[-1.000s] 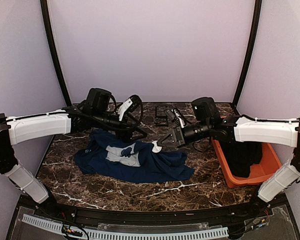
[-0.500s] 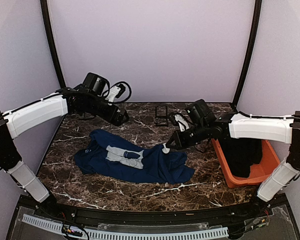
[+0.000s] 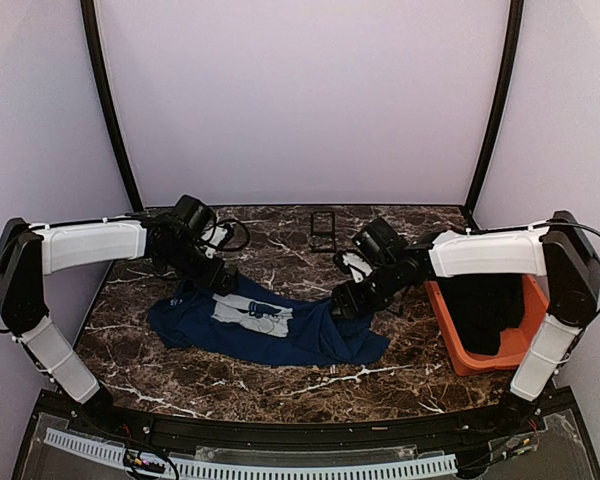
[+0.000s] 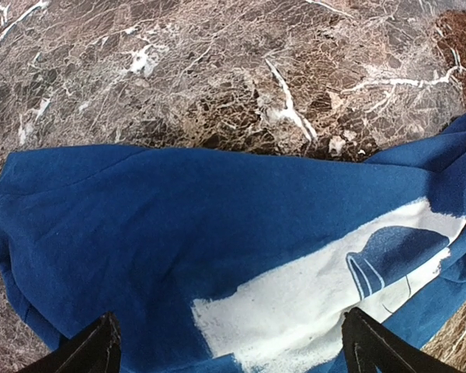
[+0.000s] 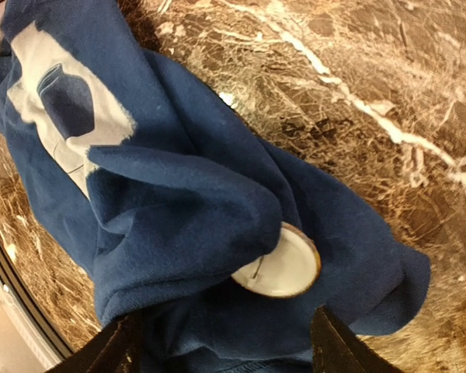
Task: Pin the brooch onto the clothing
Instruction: Place the clothing with brooches at the center of the board.
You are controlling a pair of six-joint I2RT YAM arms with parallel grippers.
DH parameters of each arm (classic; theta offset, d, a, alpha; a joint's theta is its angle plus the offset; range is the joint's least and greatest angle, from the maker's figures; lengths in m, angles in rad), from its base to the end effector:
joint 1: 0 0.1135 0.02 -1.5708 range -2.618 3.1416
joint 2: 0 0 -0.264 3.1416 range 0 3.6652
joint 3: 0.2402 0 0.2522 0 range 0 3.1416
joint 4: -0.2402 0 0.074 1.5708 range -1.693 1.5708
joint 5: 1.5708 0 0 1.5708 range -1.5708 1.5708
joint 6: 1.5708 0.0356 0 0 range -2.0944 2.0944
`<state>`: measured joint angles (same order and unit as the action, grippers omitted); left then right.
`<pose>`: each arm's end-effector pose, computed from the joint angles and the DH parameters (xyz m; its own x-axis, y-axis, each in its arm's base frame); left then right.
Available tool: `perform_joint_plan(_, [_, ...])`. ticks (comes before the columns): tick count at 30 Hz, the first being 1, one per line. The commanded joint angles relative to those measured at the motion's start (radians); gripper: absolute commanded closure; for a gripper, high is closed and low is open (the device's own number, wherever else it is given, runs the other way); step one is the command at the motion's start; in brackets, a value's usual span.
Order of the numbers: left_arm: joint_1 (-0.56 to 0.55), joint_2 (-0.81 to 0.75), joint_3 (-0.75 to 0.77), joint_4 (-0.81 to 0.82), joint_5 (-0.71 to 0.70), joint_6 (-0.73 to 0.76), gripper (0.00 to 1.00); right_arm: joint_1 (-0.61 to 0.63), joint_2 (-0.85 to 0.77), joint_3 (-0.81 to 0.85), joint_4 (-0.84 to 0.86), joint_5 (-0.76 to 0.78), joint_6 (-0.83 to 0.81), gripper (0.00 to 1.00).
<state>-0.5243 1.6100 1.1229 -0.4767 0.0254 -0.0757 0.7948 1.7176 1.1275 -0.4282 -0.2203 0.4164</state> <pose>0.2916 -0.1697 0.2256 -0.7478 0.3451 -0.5672 0.4578 0.8868 -0.0639 0.2414 0.2571 0.1956 -0.8595 -0.3123 -0.4047 -0.4693 0.7960 0.3824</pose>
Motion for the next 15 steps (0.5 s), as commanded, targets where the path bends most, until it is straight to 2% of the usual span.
perform_joint_plan(1, [0.042,-0.017,-0.003,0.016,0.009,-0.022,0.01,-0.017,0.0,0.036,-0.048,0.054,-0.011,0.23])
perform_joint_plan(7, [0.058,-0.04,-0.002,0.014,0.017,-0.008,0.01,-0.014,-0.006,0.082,-0.099,0.107,-0.064,0.15])
perform_joint_plan(11, [0.068,-0.059,-0.006,0.025,0.023,-0.021,0.01,-0.006,-0.024,0.148,-0.107,0.257,-0.148,0.1])
perform_joint_plan(15, [0.098,-0.081,-0.018,0.069,0.073,-0.069,0.01,-0.028,0.065,0.318,-0.135,0.435,-0.184,0.09])
